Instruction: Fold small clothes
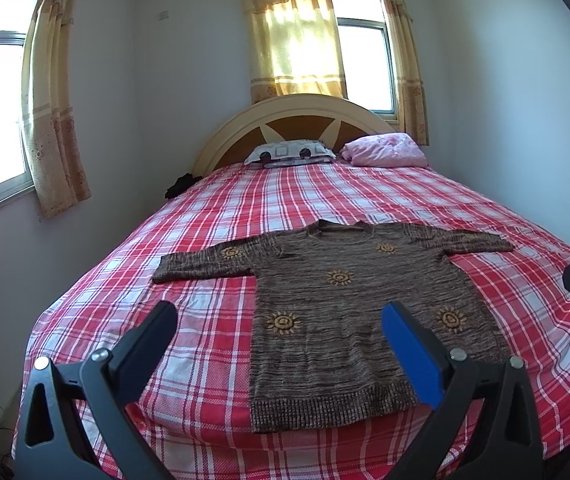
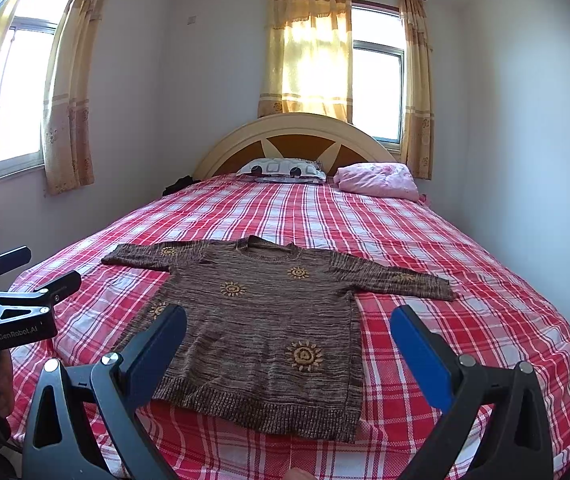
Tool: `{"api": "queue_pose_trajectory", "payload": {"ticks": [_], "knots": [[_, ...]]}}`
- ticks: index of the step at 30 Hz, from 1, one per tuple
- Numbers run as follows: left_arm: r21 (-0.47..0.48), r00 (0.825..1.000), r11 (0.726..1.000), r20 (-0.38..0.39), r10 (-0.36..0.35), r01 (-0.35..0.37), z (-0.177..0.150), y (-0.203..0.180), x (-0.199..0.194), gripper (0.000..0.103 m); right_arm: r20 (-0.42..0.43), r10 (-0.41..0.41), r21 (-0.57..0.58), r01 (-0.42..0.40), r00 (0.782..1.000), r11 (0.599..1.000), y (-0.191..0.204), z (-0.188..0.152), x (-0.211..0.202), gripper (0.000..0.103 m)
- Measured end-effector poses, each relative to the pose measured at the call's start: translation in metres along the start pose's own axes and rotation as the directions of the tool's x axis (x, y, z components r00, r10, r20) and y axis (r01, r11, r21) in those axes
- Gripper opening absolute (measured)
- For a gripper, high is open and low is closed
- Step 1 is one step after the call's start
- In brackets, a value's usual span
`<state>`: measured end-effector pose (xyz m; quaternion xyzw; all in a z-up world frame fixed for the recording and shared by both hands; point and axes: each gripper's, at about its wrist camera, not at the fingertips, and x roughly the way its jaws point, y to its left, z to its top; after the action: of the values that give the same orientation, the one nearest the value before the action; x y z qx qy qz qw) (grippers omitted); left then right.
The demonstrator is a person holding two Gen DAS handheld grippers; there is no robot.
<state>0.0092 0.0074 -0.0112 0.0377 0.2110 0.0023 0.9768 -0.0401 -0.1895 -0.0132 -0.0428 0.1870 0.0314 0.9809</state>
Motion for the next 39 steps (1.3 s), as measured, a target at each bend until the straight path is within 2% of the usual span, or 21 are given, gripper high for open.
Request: {"api": "queue_pose_trajectory", "payload": {"ticks": [39], "knots": [[-0.006,1.0,1.0,-0.002,0.007,-0.007,0.001,0.0061,-0.0004,0.103,-0.011,0.006,-0.002,-0.006,1.0,1.0,0.0008,-0.003,0.0031,0.102]]}}
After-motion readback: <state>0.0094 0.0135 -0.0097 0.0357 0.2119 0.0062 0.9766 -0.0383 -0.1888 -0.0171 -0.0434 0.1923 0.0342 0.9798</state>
